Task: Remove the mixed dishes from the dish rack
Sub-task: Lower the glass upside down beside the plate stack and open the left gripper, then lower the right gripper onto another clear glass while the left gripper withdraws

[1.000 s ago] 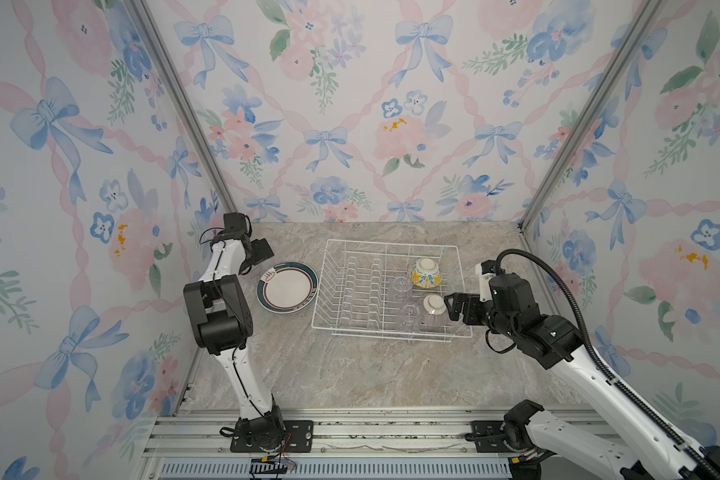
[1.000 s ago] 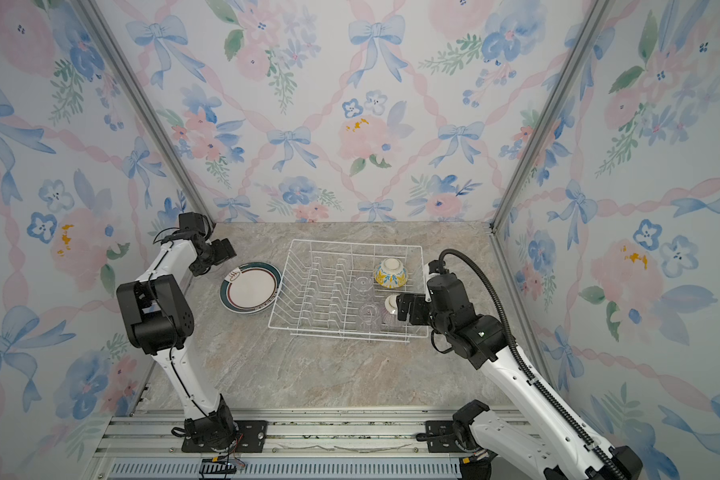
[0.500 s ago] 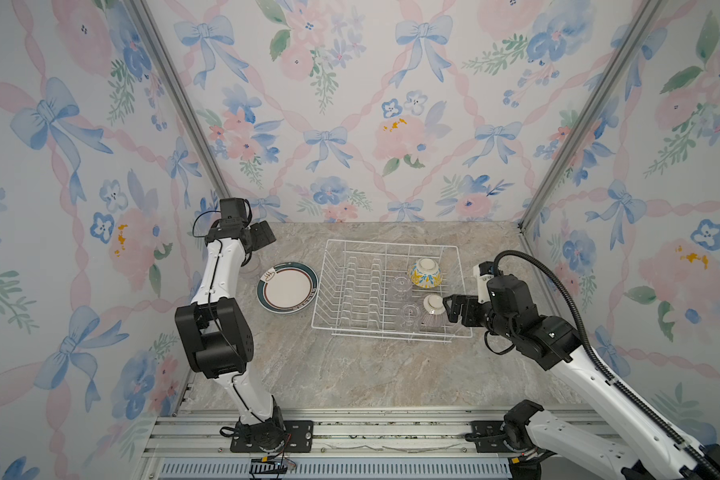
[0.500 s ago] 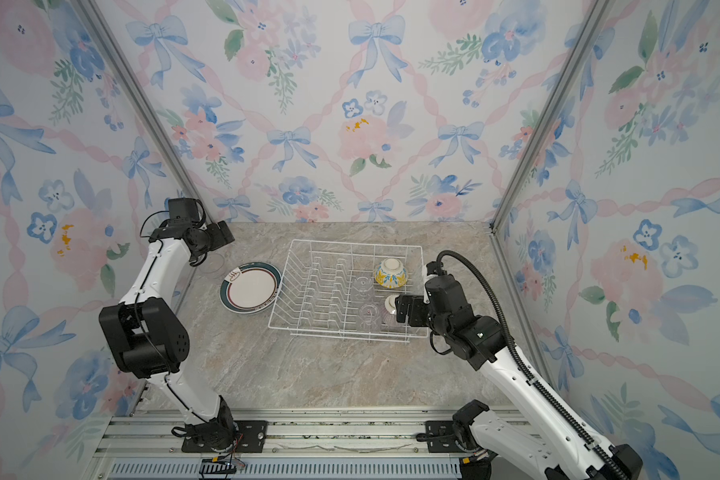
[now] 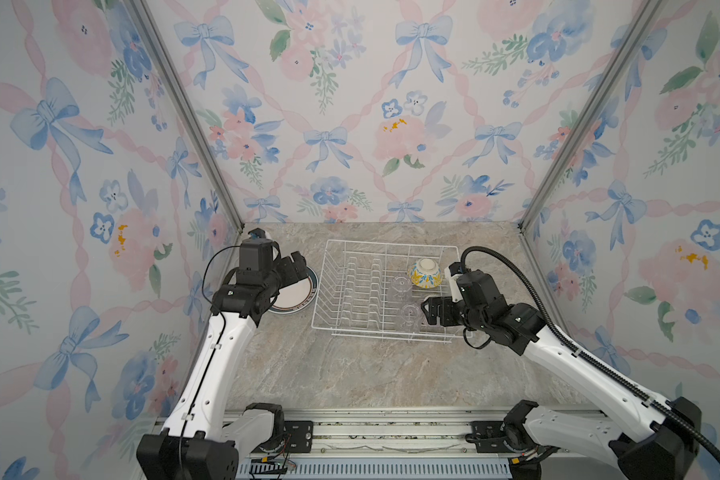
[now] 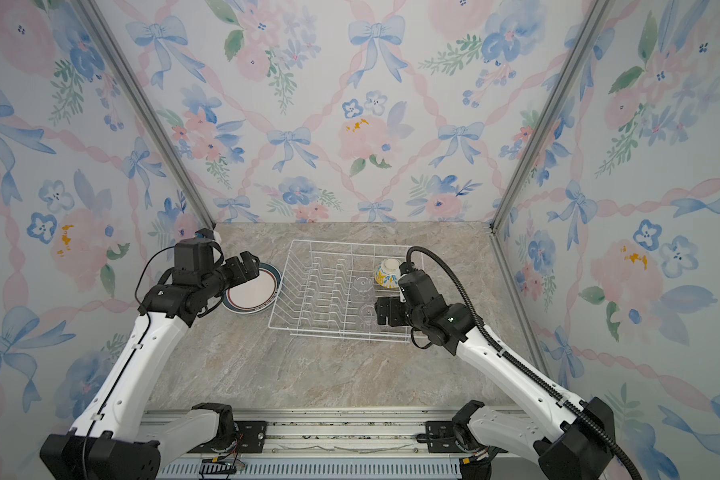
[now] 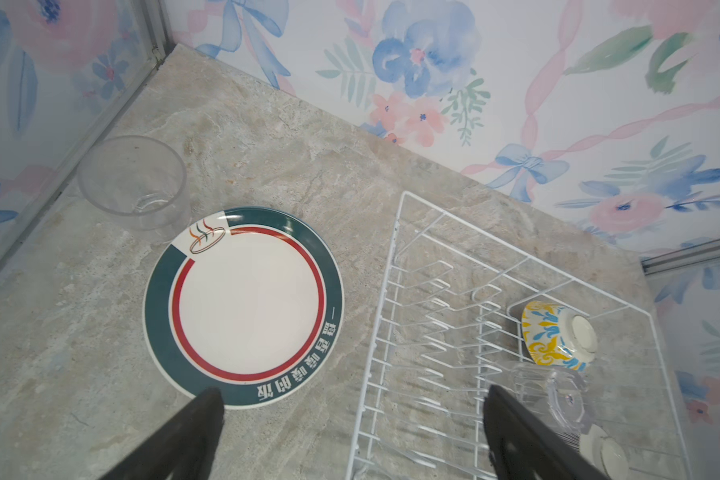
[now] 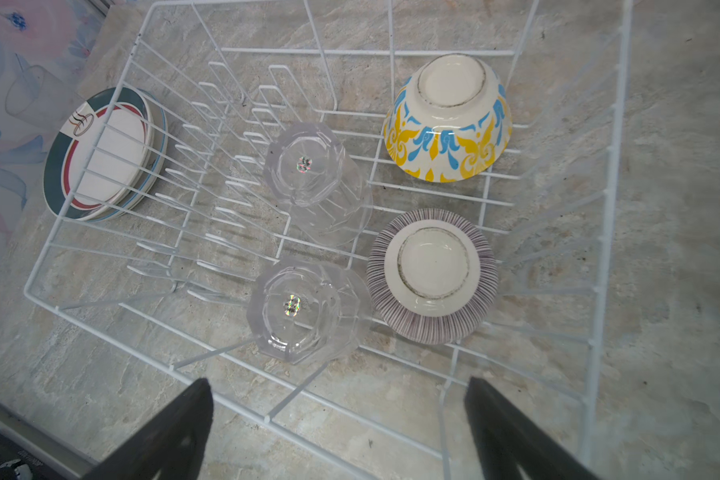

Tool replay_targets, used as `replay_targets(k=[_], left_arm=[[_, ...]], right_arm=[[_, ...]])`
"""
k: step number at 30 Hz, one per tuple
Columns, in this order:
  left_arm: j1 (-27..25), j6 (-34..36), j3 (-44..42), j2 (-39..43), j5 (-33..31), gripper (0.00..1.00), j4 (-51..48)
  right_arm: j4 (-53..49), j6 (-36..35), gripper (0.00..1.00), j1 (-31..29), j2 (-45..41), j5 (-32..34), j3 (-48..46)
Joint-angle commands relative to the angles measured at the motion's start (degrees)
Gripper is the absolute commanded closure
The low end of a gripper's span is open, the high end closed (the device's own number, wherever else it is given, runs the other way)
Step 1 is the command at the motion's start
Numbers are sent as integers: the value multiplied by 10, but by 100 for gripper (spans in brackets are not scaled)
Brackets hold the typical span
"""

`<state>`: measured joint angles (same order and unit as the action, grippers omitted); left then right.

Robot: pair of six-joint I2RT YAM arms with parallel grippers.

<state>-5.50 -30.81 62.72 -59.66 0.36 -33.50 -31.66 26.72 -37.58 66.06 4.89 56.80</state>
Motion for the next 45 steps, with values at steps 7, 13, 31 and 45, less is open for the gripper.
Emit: replay_targets(k=[7,13,31,45], left_arm=[[-18,-55,-99,141,65,2,0],[-17,-20,-107,161,64,2,1],[-16,43,-198,149,45,2,91],[58,37,-233,142,102,2,116]], right_arm=[[-14,-38,3,7,130,25,113],[-48,-53,3,36,217,-4,193],[-98,-20,3,38,378,19,319],[-103,-18,3,25,415,-8,352]])
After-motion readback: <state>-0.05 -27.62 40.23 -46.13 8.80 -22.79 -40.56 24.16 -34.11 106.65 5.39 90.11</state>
